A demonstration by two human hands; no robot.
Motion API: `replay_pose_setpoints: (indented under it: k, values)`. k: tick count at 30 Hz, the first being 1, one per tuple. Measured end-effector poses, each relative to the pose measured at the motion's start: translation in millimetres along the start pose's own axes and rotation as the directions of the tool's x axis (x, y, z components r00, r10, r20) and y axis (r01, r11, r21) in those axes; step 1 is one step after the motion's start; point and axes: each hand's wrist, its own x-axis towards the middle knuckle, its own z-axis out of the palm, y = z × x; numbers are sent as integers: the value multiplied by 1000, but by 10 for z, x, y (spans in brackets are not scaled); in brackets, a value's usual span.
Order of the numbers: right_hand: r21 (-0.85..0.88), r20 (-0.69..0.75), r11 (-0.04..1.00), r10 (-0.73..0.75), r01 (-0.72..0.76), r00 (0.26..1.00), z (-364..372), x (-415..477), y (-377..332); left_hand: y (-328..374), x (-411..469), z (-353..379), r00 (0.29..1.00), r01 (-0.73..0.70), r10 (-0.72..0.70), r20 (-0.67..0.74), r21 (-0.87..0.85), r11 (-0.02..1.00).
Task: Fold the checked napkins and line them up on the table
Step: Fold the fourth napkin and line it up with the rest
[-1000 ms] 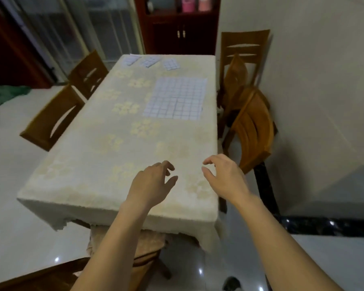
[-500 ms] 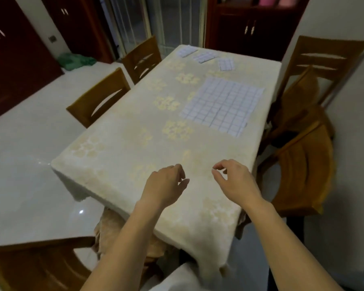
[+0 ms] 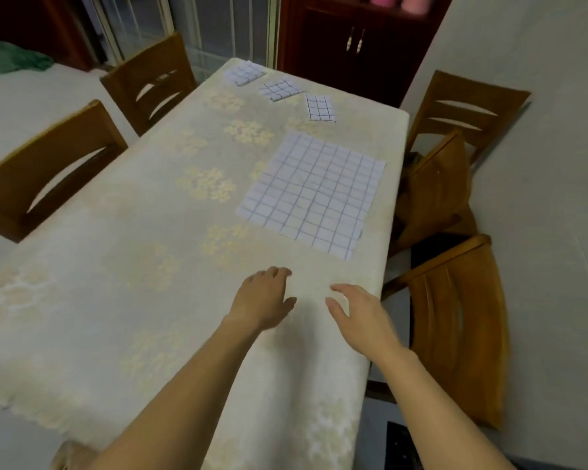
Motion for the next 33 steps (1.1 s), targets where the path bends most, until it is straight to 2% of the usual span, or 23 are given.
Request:
replay_pose_setpoints:
  k: [3, 7, 12, 15, 19, 23, 27, 30, 33]
  values:
    - [-62, 47, 998, -28, 31, 998, 112, 592, 8, -103, 729, 60, 1000, 22, -23, 16, 67, 998]
    - [-145, 139, 989, 14, 7, 990, 347, 1386, 71, -246, 1589, 203, 993, 69, -82, 88, 133, 989]
    - [-225, 148, 974, 31, 3, 988, 610, 2119, 251, -490, 2067, 492, 987, 123, -136, 80, 149, 981]
    - [-321, 122, 944, 118, -73, 986, 700, 2356, 339, -547, 2022, 653, 990, 128, -137, 33, 198, 972]
    - [-384, 159, 915, 196, -122, 968, 829, 2414, 361, -533, 1958, 669, 985, 166, -173, 14, 213, 963]
    - [-410, 154, 909, 154, -79, 976, 931, 2234, 287, -569, 1721, 697, 976, 211, -218, 4, 225, 951]
    - [-439, 219, 899, 97, 10, 971, 1060, 1897, 128, -710, 1242, 739, 963, 260, -269, 8, 226, 939]
    - [-426, 270, 902, 63, 61, 961, 1212, 1614, -120, -868, 749, 777, 946, 323, -324, -22, 170, 931]
    - [-394, 263, 916, 32, 77, 964, 1373, 1444, -469, -1072, 262, 793, 912, 409, -409, -19, 98, 907]
